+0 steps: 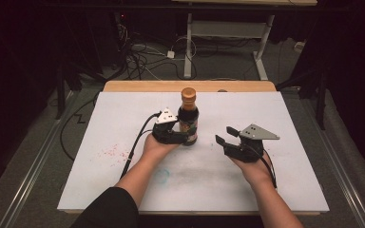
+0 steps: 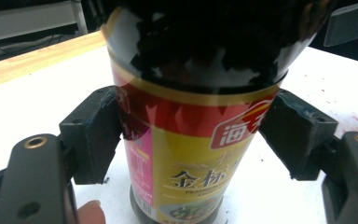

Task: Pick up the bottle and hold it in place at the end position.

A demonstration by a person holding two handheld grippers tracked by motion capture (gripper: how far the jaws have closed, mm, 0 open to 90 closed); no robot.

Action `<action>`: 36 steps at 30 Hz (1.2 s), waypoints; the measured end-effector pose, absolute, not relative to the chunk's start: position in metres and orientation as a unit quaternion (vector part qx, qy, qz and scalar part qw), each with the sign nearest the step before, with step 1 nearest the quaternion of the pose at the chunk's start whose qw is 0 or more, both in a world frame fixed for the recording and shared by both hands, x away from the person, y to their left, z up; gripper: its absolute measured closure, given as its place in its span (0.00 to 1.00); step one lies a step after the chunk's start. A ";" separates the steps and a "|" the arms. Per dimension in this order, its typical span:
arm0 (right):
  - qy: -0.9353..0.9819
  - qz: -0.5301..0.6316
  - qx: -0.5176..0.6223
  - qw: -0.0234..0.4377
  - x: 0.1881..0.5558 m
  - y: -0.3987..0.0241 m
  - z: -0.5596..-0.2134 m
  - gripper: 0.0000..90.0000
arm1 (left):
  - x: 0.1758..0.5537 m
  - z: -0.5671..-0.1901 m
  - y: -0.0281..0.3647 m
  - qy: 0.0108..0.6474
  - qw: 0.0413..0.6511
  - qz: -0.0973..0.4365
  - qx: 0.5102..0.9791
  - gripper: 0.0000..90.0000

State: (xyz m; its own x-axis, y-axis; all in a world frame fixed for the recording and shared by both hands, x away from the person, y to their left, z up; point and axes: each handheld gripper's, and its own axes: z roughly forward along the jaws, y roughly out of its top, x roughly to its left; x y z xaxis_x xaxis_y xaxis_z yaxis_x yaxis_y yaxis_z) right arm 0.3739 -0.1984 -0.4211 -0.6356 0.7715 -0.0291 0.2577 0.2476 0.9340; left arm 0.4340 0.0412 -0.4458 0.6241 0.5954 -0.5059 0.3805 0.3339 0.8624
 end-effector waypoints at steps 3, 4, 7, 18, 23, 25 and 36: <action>0.749 0.510 0.339 0.255 0.377 -0.195 -0.417 0.59 | 0.435 -0.447 0.041 0.429 0.696 0.079 0.571 0.29; 0.749 0.511 0.337 0.256 0.378 -0.193 -0.416 0.61 | 0.435 -0.447 0.041 0.429 0.696 0.080 0.571 0.29; 0.748 0.512 0.337 0.255 0.381 -0.190 -0.411 0.65 | 0.434 -0.447 0.041 0.420 0.695 0.088 0.577 0.30; 0.753 0.508 0.327 0.261 0.387 -0.180 -0.402 0.75 | 0.436 -0.449 0.047 0.398 0.703 0.069 0.585 0.31; 0.751 0.514 0.325 0.258 0.391 -0.178 -0.394 0.84 | 0.436 -0.450 0.046 0.397 0.706 0.067 0.582 0.31; 0.750 0.516 0.324 0.258 0.393 -0.177 -0.391 0.88 | 0.436 -0.450 0.046 0.398 0.706 0.067 0.582 0.31; 0.743 0.521 0.318 0.273 0.408 -0.168 -0.371 1.00 | 0.436 -0.450 0.045 0.405 0.705 0.068 0.578 0.31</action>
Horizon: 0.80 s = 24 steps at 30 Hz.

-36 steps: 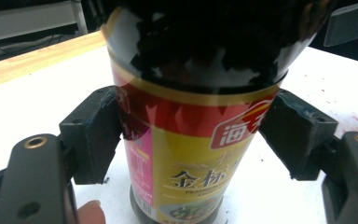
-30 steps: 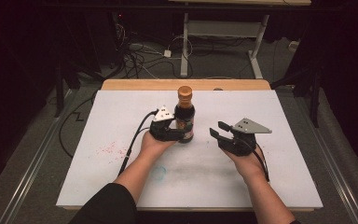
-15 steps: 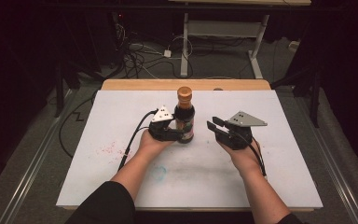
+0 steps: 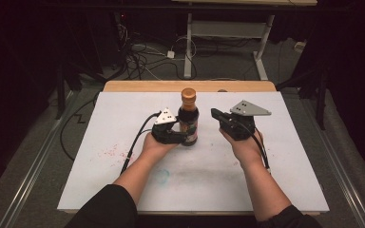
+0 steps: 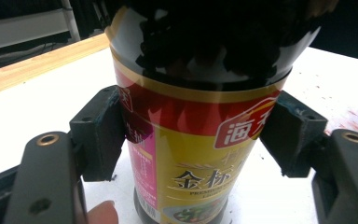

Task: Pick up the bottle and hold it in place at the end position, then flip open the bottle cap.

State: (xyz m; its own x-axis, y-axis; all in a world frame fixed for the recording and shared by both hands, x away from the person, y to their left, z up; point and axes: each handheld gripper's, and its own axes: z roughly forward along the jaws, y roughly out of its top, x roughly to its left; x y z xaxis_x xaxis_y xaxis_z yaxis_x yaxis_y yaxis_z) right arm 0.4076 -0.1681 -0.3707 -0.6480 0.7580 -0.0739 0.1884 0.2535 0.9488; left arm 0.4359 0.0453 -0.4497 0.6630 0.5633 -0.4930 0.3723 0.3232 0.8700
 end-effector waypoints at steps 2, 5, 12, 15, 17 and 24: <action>0.745 0.518 0.316 0.277 0.410 -0.167 -0.369 1.00 | 0.436 -0.450 0.045 0.404 0.705 0.069 0.579 0.31; 0.747 0.513 0.312 0.284 0.413 -0.165 -0.366 1.00 | 0.436 -0.450 0.045 0.403 0.705 0.070 0.580 0.31; 0.746 0.516 0.308 0.287 0.419 -0.163 -0.356 1.00 | 0.437 -0.451 0.046 0.404 0.707 0.060 0.577 0.31; 0.747 0.517 0.306 0.286 0.420 -0.162 -0.351 1.00 | 0.439 -0.451 0.048 0.412 0.707 0.043 0.574 0.29; 0.747 0.518 0.307 0.282 0.422 -0.161 -0.348 1.00 | 0.438 -0.451 0.046 0.411 0.705 0.050 0.575 0.30; 0.746 0.525 0.309 0.269 0.424 -0.159 -0.341 1.00 | 0.436 -0.450 0.045 0.408 0.701 0.068 0.581 0.31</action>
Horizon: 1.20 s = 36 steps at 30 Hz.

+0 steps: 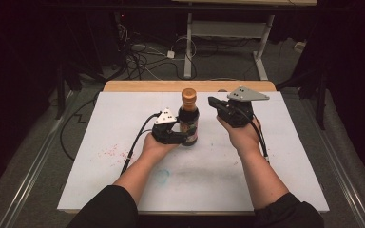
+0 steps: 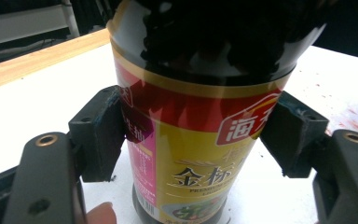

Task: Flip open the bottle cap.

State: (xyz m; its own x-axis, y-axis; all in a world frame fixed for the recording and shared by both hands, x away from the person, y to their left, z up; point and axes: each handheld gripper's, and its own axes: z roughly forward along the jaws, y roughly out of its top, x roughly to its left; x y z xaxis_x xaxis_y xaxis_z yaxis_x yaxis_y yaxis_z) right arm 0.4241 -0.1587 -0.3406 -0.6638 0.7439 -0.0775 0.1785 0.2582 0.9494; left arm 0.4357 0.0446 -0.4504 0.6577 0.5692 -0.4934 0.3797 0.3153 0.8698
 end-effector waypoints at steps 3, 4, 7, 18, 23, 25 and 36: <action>0.747 0.526 0.303 0.270 0.425 -0.158 -0.337 1.00 | 0.436 -0.451 0.045 0.409 0.701 0.068 0.580 0.30; 0.748 0.526 0.303 0.270 0.425 -0.158 -0.337 1.00 | 0.436 -0.451 0.045 0.409 0.701 0.068 0.580 0.30; 0.749 0.527 0.298 0.269 0.426 -0.155 -0.335 1.00 | 0.436 -0.450 0.045 0.410 0.698 0.067 0.583 0.30; 0.764 0.519 0.265 0.277 0.425 -0.140 -0.326 1.00 | 0.436 -0.450 0.044 0.406 0.697 0.072 0.586 0.31; 0.768 0.515 0.256 0.283 0.423 -0.137 -0.323 1.00 | 0.436 -0.450 0.044 0.406 0.697 0.072 0.586 0.31; 0.769 0.516 0.254 0.280 0.423 -0.136 -0.322 1.00 | 0.436 -0.450 0.044 0.406 0.697 0.072 0.586 0.31; 0.774 0.511 0.240 0.285 0.421 -0.130 -0.318 1.00 | 0.436 -0.450 0.044 0.407 0.698 0.072 0.585 0.31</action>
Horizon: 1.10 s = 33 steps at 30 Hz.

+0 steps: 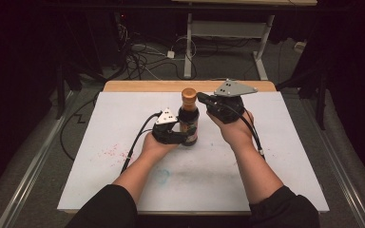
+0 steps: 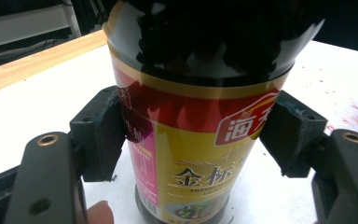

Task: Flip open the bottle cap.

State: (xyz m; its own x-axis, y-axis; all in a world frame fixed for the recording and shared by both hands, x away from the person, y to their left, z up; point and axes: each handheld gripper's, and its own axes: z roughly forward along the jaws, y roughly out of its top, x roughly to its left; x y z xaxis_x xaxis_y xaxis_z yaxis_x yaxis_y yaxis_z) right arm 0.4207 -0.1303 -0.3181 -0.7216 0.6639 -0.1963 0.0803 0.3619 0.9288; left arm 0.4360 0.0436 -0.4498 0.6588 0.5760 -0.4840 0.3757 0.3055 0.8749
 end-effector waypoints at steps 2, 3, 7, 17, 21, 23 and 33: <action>0.776 0.508 0.240 0.286 0.421 -0.130 -0.319 1.00 | 0.436 -0.450 0.043 0.406 0.698 0.072 0.586 0.31; 0.777 0.506 0.238 0.287 0.421 -0.130 -0.319 1.00 | 0.436 -0.450 0.043 0.406 0.697 0.073 0.586 0.31; 0.778 0.505 0.238 0.288 0.420 -0.128 -0.319 1.00 | 0.436 -0.450 0.044 0.404 0.695 0.075 0.590 0.31; 0.778 0.504 0.241 0.288 0.421 -0.127 -0.319 1.00 | 0.435 -0.452 0.041 0.400 0.690 0.090 0.597 0.32; 0.779 0.501 0.241 0.290 0.420 -0.126 -0.317 1.00 | 0.434 -0.452 0.040 0.398 0.688 0.094 0.600 0.32; 0.780 0.501 0.242 0.287 0.420 -0.126 -0.317 1.00 | 0.434 -0.453 0.039 0.398 0.687 0.096 0.600 0.32; 0.783 0.494 0.241 0.293 0.419 -0.124 -0.312 1.00 | 0.435 -0.454 0.040 0.396 0.676 0.109 0.612 0.32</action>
State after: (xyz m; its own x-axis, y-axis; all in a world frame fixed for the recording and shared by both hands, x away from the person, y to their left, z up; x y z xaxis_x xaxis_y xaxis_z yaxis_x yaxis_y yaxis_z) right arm 0.4193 -0.1239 -0.3118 -0.7129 0.6656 -0.2208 0.0876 0.3969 0.9137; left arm 0.4348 0.0398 -0.4537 0.6624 0.6326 -0.4012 0.3368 0.2269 0.9138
